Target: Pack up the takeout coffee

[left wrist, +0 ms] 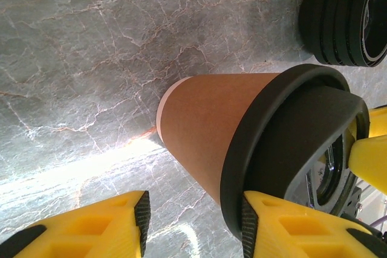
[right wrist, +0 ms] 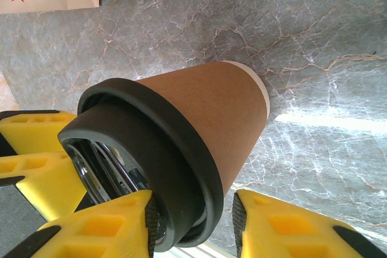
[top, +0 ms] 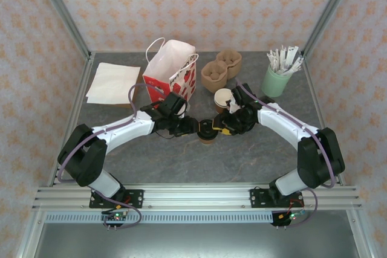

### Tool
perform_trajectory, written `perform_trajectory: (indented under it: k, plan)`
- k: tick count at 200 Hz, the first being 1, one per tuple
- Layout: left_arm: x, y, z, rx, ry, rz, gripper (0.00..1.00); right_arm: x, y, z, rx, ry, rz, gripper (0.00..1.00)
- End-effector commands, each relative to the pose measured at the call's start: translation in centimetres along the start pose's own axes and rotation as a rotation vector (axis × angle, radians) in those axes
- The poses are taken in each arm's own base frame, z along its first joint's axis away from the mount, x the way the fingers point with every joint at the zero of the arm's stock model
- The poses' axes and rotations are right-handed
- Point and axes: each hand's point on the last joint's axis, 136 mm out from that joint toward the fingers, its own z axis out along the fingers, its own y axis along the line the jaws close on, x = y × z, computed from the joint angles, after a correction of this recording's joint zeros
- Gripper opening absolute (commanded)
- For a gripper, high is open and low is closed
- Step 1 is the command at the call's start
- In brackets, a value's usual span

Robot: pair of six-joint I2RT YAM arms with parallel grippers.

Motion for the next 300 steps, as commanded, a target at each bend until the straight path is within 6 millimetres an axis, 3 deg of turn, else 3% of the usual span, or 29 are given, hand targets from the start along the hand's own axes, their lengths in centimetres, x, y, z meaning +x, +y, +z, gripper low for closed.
perform_trajectory:
  k: [1,64,110,142,178,193,220,240,265,300]
  plan:
    - [1.8,3.0,0.6,-0.126,0.062,-0.025,0.48,0.2,-1.9,0.4,0.092,-0.001,0.033,0.38]
    - [-0.4,-0.7,-2.8,-0.062,-0.025,0.014,0.64,0.1,-1.9,0.5,0.091,0.000,0.032,0.38]
    - [-1.5,-2.7,-5.5,-0.001,-0.110,0.034,0.75,-0.7,-0.3,-0.5,0.042,-0.048,0.000,0.40]
    - [-2.9,-3.2,-8.8,-0.008,-0.235,0.068,0.81,-1.8,0.9,-2.5,0.048,-0.128,-0.038,0.53]
    - [-4.3,-3.1,-12.5,-0.016,-0.386,0.090,0.87,-2.5,1.3,-5.5,0.106,-0.227,-0.090,0.71]
    - [-4.7,-3.0,-13.9,-0.020,-0.446,0.094,0.90,-2.3,1.6,-6.4,0.133,-0.236,-0.128,1.00]
    - [-5.5,-2.1,-16.7,-0.046,-0.582,0.088,0.99,-1.4,1.9,-7.4,0.280,-0.230,-0.232,0.99]
    - [-5.9,-1.1,-18.6,-0.063,-0.675,0.070,1.00,-0.8,2.4,-7.2,0.364,-0.206,-0.294,0.99]
    - [-5.8,0.3,-20.3,-0.092,-0.741,0.041,1.00,-0.4,3.1,-6.0,0.463,-0.166,-0.362,0.99]
    - [-5.1,2.0,-21.0,-0.160,-0.745,0.045,1.00,-0.2,3.6,-3.9,0.572,-0.097,-0.435,0.99]
